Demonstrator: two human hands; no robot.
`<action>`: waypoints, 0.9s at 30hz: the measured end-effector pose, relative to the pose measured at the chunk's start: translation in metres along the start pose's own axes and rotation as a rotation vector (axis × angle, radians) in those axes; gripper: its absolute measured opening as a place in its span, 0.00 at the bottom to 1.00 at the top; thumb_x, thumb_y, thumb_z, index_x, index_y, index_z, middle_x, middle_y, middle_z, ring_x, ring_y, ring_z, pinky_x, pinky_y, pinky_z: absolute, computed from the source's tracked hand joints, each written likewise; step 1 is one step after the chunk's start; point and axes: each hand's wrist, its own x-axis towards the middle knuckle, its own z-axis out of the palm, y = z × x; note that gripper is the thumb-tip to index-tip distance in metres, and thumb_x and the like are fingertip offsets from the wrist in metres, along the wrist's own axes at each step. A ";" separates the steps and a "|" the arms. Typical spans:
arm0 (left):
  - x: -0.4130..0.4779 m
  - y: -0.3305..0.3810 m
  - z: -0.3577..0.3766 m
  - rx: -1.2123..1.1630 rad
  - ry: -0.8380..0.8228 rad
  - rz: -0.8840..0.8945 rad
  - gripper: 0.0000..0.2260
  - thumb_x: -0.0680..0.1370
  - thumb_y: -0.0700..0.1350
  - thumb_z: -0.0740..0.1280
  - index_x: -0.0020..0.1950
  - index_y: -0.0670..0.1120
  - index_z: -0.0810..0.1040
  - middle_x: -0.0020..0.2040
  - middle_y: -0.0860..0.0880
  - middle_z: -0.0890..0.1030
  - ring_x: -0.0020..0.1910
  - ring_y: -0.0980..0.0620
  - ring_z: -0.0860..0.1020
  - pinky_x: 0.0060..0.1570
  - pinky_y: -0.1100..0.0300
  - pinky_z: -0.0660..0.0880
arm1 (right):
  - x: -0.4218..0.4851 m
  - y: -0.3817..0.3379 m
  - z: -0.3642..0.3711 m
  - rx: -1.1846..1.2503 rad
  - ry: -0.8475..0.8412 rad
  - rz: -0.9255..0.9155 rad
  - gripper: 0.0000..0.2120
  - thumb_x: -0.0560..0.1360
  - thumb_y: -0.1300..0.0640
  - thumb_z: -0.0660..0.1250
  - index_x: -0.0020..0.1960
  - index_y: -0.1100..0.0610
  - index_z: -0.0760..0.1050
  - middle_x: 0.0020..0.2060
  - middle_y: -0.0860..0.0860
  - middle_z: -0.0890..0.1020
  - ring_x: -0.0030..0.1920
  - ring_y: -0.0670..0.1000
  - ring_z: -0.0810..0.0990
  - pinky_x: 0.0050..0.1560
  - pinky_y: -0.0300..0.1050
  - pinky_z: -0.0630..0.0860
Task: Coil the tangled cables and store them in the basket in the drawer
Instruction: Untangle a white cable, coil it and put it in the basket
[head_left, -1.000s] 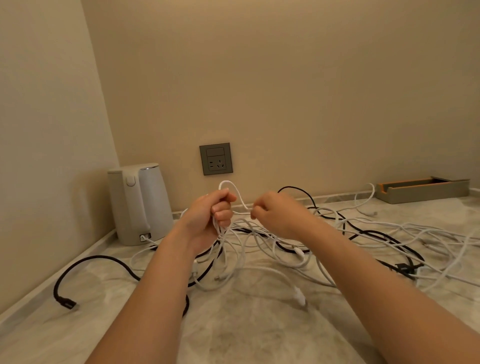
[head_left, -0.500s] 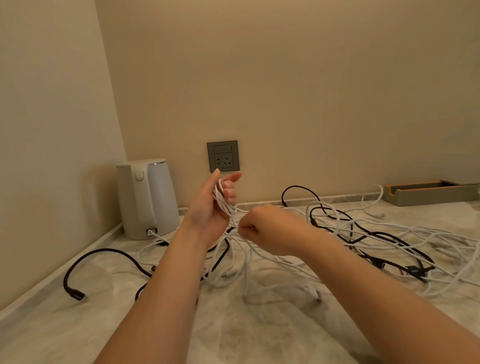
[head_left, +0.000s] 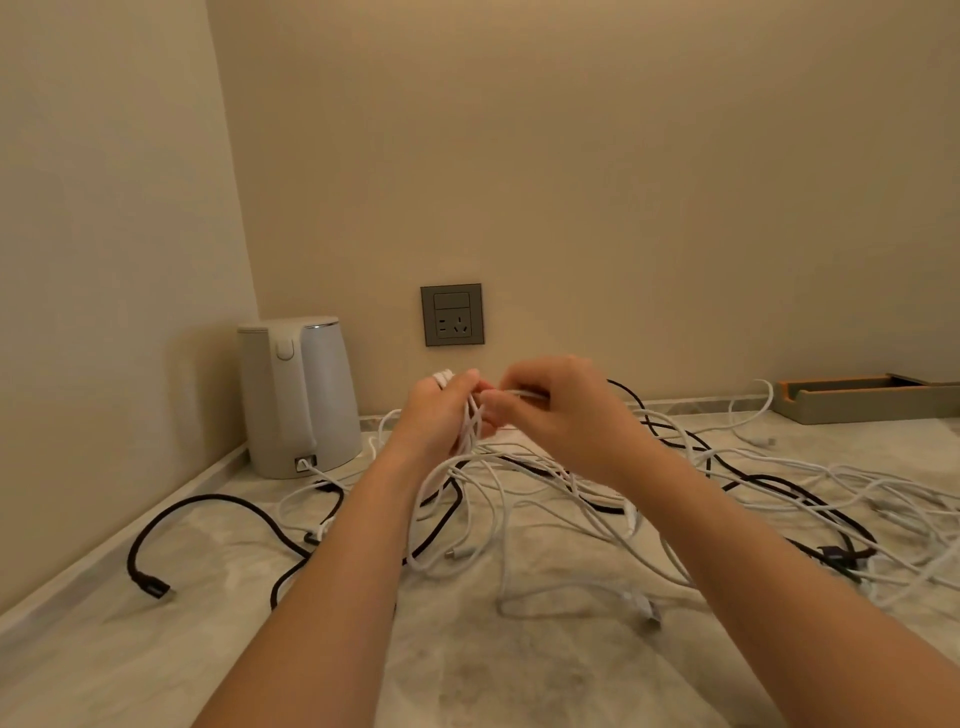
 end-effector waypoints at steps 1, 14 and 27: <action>-0.002 0.000 0.003 0.003 -0.080 -0.025 0.13 0.82 0.42 0.58 0.41 0.39 0.76 0.26 0.49 0.78 0.24 0.57 0.76 0.25 0.66 0.72 | 0.001 0.004 -0.001 -0.011 0.043 0.024 0.11 0.76 0.52 0.67 0.37 0.54 0.78 0.24 0.44 0.73 0.26 0.43 0.66 0.31 0.42 0.65; -0.009 -0.001 0.005 -0.153 -0.583 -0.227 0.22 0.77 0.59 0.59 0.40 0.40 0.75 0.27 0.49 0.76 0.23 0.58 0.73 0.23 0.69 0.72 | -0.002 0.023 -0.001 0.410 0.054 0.232 0.09 0.77 0.59 0.65 0.43 0.66 0.74 0.19 0.42 0.72 0.23 0.38 0.70 0.29 0.27 0.65; -0.005 -0.005 0.010 -0.363 -0.579 -0.198 0.15 0.79 0.48 0.56 0.33 0.45 0.66 0.18 0.55 0.60 0.16 0.61 0.60 0.17 0.70 0.57 | -0.004 0.037 0.023 0.637 0.008 0.396 0.21 0.83 0.51 0.49 0.34 0.57 0.66 0.21 0.44 0.63 0.23 0.44 0.59 0.25 0.39 0.55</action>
